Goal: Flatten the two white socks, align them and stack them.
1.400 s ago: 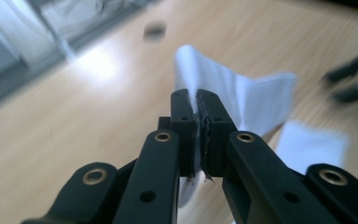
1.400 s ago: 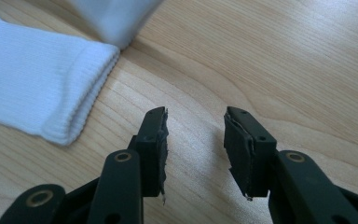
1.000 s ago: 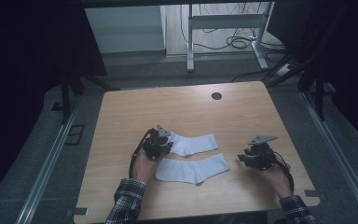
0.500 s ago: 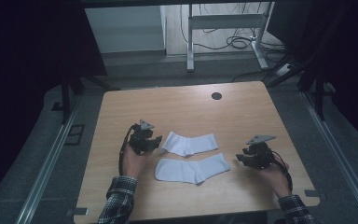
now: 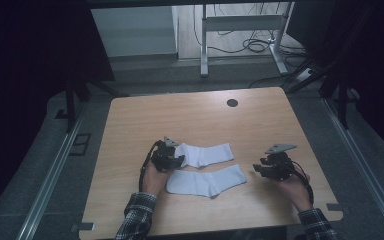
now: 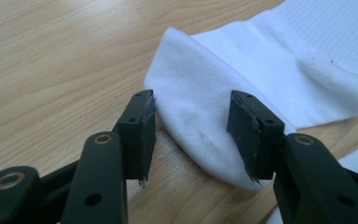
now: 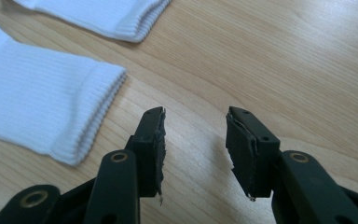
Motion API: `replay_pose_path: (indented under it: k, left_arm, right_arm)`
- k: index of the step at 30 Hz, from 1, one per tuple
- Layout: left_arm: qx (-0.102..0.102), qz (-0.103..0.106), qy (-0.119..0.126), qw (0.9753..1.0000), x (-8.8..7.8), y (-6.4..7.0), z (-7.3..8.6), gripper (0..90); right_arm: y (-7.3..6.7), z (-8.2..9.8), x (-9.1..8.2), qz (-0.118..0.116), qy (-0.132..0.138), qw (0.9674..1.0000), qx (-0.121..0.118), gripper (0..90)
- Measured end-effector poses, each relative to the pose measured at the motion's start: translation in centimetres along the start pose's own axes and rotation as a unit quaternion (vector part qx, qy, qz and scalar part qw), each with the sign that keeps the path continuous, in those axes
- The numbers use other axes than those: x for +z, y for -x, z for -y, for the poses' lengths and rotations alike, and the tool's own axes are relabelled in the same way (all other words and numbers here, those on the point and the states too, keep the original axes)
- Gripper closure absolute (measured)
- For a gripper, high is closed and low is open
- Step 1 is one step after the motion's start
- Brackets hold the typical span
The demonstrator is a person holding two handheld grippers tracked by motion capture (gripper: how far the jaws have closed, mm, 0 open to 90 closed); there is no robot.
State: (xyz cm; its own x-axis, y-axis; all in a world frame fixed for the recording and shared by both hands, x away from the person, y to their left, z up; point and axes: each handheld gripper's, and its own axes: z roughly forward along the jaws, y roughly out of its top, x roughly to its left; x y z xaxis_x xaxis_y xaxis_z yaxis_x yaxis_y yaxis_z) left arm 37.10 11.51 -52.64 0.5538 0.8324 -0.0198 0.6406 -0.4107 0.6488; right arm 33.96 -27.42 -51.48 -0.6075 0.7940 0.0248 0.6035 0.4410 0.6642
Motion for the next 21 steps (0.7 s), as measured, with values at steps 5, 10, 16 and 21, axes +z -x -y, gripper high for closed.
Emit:
replay_pose_path:
  k: [5,10,16,21]
  left_arm:
    - [-0.02,0.001,0.014,0.9997,-0.6,-0.9,-0.2,57.5]
    - [-0.027,-0.006,0.014,0.9995,-1.0,-1.5,-0.1,57.9]
    - [-0.033,-0.008,0.015,0.9993,-0.8,-1.8,0.5,57.0]
    - [-0.039,-0.006,0.014,0.9991,-0.5,-2.2,0.9,56.6]
  right_arm:
    - [-0.1,-1.2,0.3,-0.012,0.014,0.9998,0.011,58.0]
    - [-0.1,-2.7,1.1,-0.017,0.023,0.9994,0.018,58.3]
    - [-0.5,-4.0,2.5,-0.024,0.025,0.9992,0.021,58.5]
    - [-1.8,-5.7,4.2,-0.037,0.028,0.9986,0.025,58.8]
